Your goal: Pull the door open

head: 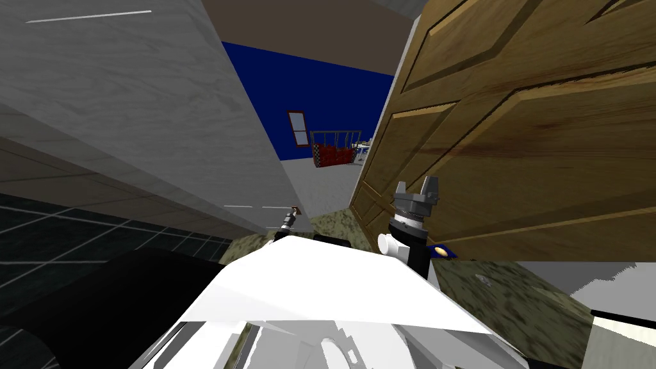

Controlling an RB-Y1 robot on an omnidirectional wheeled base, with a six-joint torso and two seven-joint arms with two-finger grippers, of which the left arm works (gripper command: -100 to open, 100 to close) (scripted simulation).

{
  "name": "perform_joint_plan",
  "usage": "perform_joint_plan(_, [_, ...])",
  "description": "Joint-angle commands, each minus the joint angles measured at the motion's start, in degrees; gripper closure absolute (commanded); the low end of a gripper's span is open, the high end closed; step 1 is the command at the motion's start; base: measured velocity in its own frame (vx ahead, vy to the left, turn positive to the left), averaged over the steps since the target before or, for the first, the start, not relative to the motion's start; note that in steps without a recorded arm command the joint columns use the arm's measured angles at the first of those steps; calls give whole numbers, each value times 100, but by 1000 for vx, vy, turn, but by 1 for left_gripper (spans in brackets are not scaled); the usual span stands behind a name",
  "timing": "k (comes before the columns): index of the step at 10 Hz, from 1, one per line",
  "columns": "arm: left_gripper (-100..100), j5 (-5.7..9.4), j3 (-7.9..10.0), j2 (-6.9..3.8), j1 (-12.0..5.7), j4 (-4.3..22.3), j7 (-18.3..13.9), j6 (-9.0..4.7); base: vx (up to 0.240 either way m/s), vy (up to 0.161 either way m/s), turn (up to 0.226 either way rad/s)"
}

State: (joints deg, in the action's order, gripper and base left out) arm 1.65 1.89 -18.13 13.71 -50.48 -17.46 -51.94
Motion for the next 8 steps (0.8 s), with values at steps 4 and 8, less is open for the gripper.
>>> perform_joint_plan(4, [100, -95, -167, -234, 295, 12, -266, -412, -194, 37, -114])
perform_joint_plan(8, [100, -153, -249, -329, 440, 102, -360, -682, -163, 36, -119])
